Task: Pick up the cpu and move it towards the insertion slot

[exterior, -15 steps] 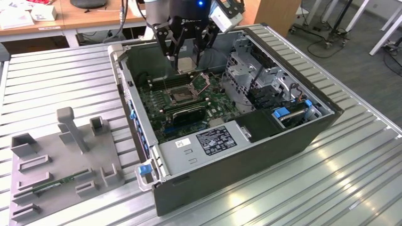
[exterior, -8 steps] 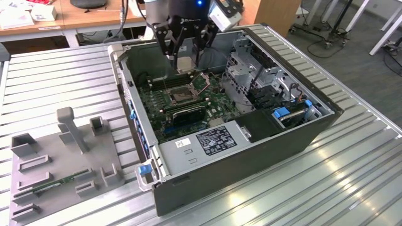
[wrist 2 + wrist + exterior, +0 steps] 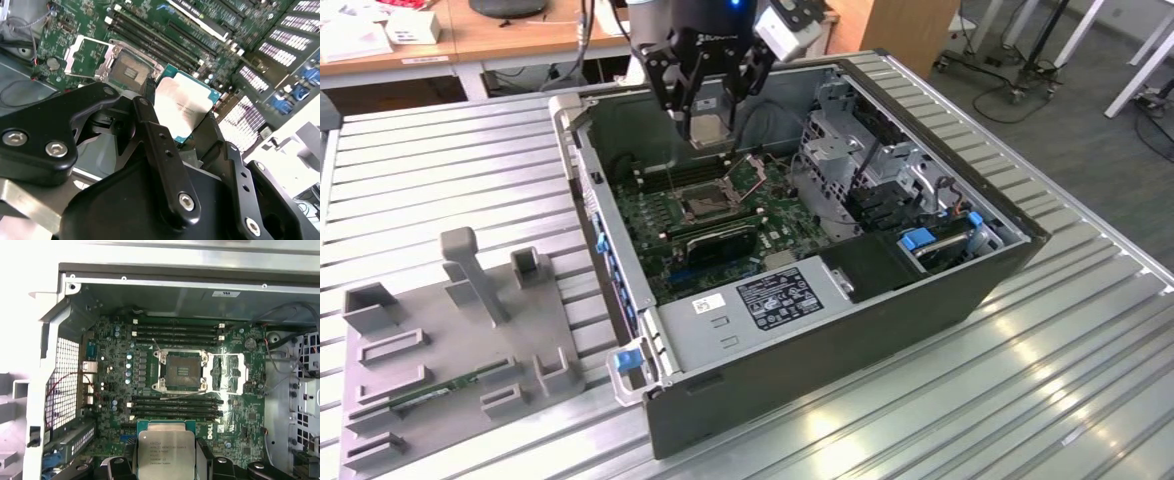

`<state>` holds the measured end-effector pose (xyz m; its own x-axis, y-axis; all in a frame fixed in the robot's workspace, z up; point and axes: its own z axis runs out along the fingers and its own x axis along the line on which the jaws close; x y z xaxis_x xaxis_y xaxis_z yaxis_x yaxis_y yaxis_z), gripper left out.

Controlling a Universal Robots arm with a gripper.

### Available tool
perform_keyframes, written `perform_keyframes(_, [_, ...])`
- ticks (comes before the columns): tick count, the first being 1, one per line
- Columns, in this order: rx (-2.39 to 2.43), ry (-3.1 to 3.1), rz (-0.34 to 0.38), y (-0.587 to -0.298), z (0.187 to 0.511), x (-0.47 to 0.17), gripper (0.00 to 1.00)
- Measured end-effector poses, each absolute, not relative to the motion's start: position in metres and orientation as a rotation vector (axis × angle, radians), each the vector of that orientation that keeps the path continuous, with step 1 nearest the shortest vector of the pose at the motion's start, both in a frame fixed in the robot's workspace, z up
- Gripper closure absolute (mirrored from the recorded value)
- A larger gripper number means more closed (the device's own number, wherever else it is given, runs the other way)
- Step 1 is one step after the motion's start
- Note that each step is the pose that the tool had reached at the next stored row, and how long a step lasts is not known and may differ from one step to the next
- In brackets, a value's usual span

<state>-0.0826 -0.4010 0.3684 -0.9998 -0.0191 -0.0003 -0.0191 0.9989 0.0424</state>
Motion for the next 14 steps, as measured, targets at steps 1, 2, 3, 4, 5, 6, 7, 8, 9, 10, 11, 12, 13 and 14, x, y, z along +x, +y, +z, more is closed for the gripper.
perform_keyframes(1, [0.03,-3.141,-0.067,-0.399,0.368,-0.083,0.45])
perform_keyframes(2, [0.03,-3.141,-0.067,-0.396,0.367,-0.083,0.45])
perform_keyframes(3, [0.03,-3.141,-0.067,-0.394,0.366,-0.083,0.45])
perform_keyframes(4, [0.03,-3.141,-0.067,-0.391,0.366,-0.083,0.45])
perform_keyframes(5, [0.03,-3.141,-0.067,-0.389,0.365,-0.083,0.45])
perform_keyframes(6, [0.03,-3.141,-0.067,-0.387,0.365,-0.083,0.45])
perform_keyframes(7, [0.03,-3.141,-0.067,-0.385,0.364,-0.083,0.45])
perform_keyframes(8, [0.03,-3.141,-0.067,-0.384,0.363,-0.083,0.45])
perform_keyframes(9, [0.03,-3.141,-0.067,-0.382,0.363,-0.083,0.45])
perform_keyframes(10, [0.03,-3.141,-0.067,-0.382,0.363,-0.083,0.45])
perform_keyframes(11, [0.03,-3.141,-0.067,-0.382,0.363,-0.082,0.45])
perform_keyframes(12, [0.03,-3.141,-0.067,-0.382,0.363,-0.083,0.45])
perform_keyframes(13, [0.03,-3.141,-0.067,-0.382,0.363,-0.083,0.45])
perform_keyframes(14, [0.03,-3.141,-0.067,-0.382,0.363,-0.083,0.45])
